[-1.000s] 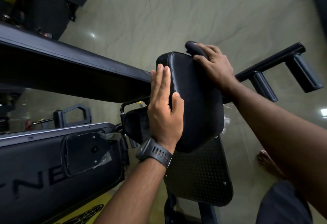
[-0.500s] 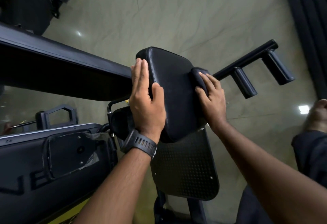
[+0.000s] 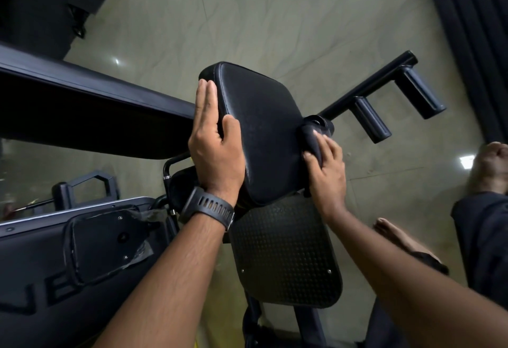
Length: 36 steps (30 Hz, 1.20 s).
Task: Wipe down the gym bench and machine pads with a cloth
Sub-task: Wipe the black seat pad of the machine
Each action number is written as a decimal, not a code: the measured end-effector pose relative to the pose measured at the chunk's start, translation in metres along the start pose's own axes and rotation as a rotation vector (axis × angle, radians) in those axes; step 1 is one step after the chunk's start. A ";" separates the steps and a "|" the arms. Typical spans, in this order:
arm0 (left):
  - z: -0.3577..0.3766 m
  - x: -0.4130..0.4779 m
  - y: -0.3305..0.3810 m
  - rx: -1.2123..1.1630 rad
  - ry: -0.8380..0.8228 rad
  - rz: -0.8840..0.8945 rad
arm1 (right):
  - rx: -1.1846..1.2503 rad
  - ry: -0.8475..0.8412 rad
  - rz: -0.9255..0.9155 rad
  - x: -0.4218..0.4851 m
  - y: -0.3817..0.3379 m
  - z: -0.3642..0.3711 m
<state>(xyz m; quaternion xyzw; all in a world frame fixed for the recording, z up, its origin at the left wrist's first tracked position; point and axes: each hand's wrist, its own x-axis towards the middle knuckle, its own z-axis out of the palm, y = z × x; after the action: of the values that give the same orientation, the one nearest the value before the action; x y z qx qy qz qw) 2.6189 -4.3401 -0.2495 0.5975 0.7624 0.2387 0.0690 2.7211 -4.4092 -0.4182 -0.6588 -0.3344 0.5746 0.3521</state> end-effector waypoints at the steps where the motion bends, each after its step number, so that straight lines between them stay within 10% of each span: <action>1: 0.000 0.000 0.000 -0.006 -0.005 0.012 | 0.002 0.004 0.045 -0.014 0.000 0.001; 9: 0.000 0.003 -0.003 -0.009 -0.010 0.043 | -0.028 0.008 -0.308 -0.055 -0.057 0.007; 15: 0.001 0.006 -0.005 -0.026 -0.010 0.079 | 0.035 -0.035 -0.001 -0.060 -0.043 0.005; 21: -0.001 0.004 -0.007 -0.020 -0.009 0.090 | -0.052 -0.057 -0.447 -0.060 -0.104 0.005; 27: -0.003 0.004 -0.008 -0.019 -0.029 0.124 | -0.025 -0.024 -0.055 -0.027 -0.080 0.006; 36: -0.006 0.001 -0.008 -0.007 -0.067 0.148 | -0.077 0.014 -0.335 -0.019 -0.125 0.014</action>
<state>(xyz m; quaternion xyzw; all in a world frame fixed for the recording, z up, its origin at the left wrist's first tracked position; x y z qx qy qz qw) 2.6089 -4.3423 -0.2477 0.6598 0.7124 0.2255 0.0789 2.7008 -4.3587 -0.3037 -0.6107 -0.4589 0.4901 0.4198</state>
